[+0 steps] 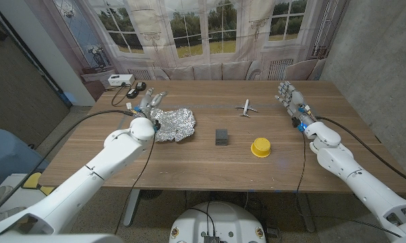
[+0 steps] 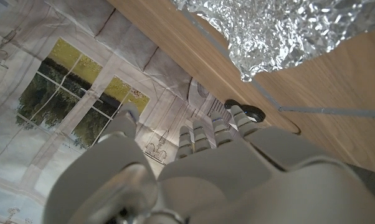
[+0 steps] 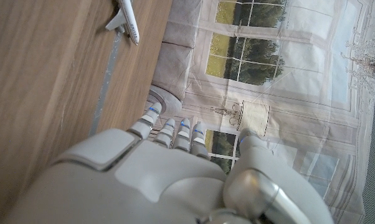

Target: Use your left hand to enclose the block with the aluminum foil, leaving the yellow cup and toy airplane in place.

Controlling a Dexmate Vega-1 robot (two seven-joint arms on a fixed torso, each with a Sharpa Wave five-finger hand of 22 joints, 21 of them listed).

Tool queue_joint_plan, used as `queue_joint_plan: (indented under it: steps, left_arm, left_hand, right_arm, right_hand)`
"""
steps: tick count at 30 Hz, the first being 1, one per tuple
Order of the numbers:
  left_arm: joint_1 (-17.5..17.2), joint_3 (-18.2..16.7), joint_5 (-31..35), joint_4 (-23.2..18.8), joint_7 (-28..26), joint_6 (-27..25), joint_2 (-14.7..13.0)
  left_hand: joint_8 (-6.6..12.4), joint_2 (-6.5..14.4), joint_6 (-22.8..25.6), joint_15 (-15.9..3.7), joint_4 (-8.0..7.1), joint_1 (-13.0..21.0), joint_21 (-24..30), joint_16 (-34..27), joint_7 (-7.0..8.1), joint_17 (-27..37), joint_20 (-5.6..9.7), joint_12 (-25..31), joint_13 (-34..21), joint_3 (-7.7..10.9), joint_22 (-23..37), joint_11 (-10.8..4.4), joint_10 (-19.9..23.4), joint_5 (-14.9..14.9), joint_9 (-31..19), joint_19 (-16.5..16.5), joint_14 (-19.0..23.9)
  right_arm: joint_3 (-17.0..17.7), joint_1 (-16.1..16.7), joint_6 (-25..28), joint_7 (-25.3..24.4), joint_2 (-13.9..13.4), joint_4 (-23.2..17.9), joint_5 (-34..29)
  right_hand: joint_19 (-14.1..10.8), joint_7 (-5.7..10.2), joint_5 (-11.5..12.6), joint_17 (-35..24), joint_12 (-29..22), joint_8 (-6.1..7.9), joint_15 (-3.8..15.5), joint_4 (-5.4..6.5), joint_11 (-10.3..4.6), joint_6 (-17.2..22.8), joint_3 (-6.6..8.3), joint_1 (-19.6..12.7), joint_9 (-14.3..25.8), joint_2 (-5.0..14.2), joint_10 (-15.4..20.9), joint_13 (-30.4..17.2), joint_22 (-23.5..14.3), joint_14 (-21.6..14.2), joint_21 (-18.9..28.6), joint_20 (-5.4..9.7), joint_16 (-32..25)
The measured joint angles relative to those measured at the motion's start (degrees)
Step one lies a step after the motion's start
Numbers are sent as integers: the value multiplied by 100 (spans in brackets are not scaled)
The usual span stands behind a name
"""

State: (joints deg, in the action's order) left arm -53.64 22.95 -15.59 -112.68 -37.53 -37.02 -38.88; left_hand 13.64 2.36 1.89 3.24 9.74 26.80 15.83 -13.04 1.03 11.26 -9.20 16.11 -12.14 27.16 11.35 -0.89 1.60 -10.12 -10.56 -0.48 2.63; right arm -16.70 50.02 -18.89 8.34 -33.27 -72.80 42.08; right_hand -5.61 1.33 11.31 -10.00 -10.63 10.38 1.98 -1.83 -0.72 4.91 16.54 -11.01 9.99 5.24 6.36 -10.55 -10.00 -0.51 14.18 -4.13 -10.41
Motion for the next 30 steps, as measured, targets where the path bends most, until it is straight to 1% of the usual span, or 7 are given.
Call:
queue_joint_plan:
  steps: [3, 9, 15, 21, 24, 27, 30]
  left_arm:
    - [69, 12, 64, -90, -51, -368, -44]
    - [269, 21, 147, -244, -75, -1284, -133]
    - [500, 31, 148, -282, 23, -1999, -192]
    - [711, 94, 139, -263, 134, -2516, -231]
    - [803, 118, 124, -209, 192, -2710, -245]
    - [849, 131, 99, -178, 267, -2853, -254]
    - [976, 187, 80, -97, 374, -2977, -295]
  left_hand:
    - [40, 1, 109, 36, 0, 76, 30, -53, -21, 8, 24, 56, -27, 0, 0, 47, 143, 0, 0, 85, 74]
    - [41, 35, 232, 0, 0, 171, 74, -131, -73, 61, 71, 132, -80, 0, 28, 101, 357, 0, -17, 236, 265]
    - [41, 37, 231, 13, 8, 298, 119, -161, -73, 87, 31, 175, -107, 9, 28, 131, 388, 0, -27, 315, 312]
    - [18, -1, 209, -24, 39, 500, 163, -180, -95, 87, 105, 175, -133, 40, 28, 163, 355, 0, -27, 471, 472]
    - [17, -44, 271, -93, 39, 543, 206, -205, -219, 87, 122, 175, -160, 40, 28, 129, 389, 0, -27, 550, 542]
    - [17, -74, 321, -69, 37, 573, 206, -205, -269, 87, 143, 175, -160, 38, 27, 151, 428, 0, -27, 570, 579]
    - [2, -120, 300, -121, -6, 618, 206, -204, -242, 87, 144, 175, -171, -6, 27, 138, 416, 0, -26, 569, 526]
  right_arm:
    - [0, -22, -5, 0, 16, 16, 0]
    - [-28, -96, -14, -2, 66, 84, -21]
    - [-72, -198, -14, -2, 124, 191, -59]
    - [-118, -314, -15, 16, 188, 311, -94]
    - [-142, -369, -15, 31, 218, 376, -109]
    - [-161, -420, -15, 37, 246, 434, -116]
    - [-177, -449, -15, 42, 265, 470, -133]
  right_hand:
    - [0, 0, 0, 0, 0, 0, 0, 0, 0, 0, 0, 0, 0, 0, 0, 0, 0, 0, -10, 0, 0]
    - [-31, 0, 0, 0, 0, 0, 0, 0, 0, 0, 0, 0, 0, 0, 0, 1, 0, 0, -23, -31, 0]
    - [-31, -21, 0, 0, 0, 0, -1, 0, 0, 21, 0, 0, 0, 0, 0, 1, 0, 1, -23, -31, 0]
    - [-31, -21, 0, 1, 0, 0, -1, 0, 0, 21, 0, 0, -1, 0, 0, 1, 1, 1, -23, -31, 0]
    - [-31, -21, 0, 1, 0, 0, -1, 1, 0, 21, 0, 0, -1, 0, 0, 1, 0, 1, -23, -31, 0]
    - [-31, -21, 0, 1, 0, 0, -1, 1, 0, 21, 0, 0, -1, 0, 0, 1, 1, 1, -23, -31, 0]
    - [-31, -21, 0, 1, 0, 0, -1, 1, 0, 21, -1, 0, -1, 0, 0, 1, 1, 1, -23, -31, 0]
